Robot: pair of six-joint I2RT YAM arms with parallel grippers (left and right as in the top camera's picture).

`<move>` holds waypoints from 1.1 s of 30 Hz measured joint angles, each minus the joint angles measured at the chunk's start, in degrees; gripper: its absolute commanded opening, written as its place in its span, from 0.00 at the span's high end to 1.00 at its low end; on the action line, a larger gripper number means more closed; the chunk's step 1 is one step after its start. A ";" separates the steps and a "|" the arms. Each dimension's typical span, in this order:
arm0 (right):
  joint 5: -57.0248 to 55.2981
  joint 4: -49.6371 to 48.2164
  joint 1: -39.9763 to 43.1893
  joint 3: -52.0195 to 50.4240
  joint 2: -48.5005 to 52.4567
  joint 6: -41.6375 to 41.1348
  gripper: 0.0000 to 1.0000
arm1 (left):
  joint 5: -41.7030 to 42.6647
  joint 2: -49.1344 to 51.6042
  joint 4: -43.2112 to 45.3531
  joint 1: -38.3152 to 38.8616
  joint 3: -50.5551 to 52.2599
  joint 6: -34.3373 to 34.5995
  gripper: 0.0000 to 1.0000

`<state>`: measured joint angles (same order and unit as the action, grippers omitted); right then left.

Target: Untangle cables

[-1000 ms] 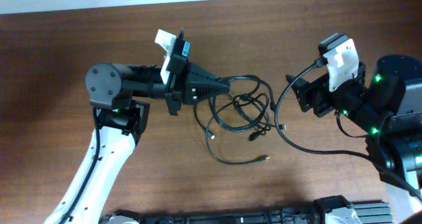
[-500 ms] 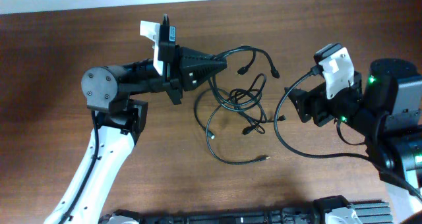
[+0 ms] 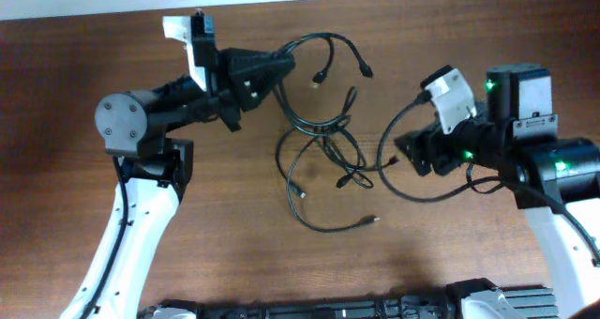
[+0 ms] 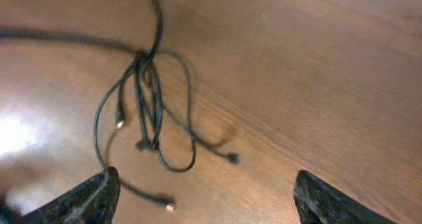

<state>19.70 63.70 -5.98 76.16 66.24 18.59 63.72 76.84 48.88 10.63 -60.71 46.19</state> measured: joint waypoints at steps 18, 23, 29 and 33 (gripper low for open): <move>22.32 2.03 0.00 0.00 23.47 11.17 0.25 | -1.68 0.00 -0.20 -0.07 0.00 0.39 1.00; 27.06 1.20 -0.85 -0.04 27.47 13.42 0.25 | -2.45 0.00 -0.33 -0.07 0.00 0.37 1.00; 24.28 -5.25 -6.14 -0.09 28.06 14.62 0.33 | -5.55 0.00 -4.59 -0.07 0.00 0.37 1.00; 20.22 -7.91 -8.90 -0.09 29.77 14.73 0.44 | -7.10 0.00 -6.67 -0.07 -0.02 0.37 1.00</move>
<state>39.92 55.79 -14.87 76.07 96.01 33.32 56.62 76.84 42.22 10.57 -60.73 46.57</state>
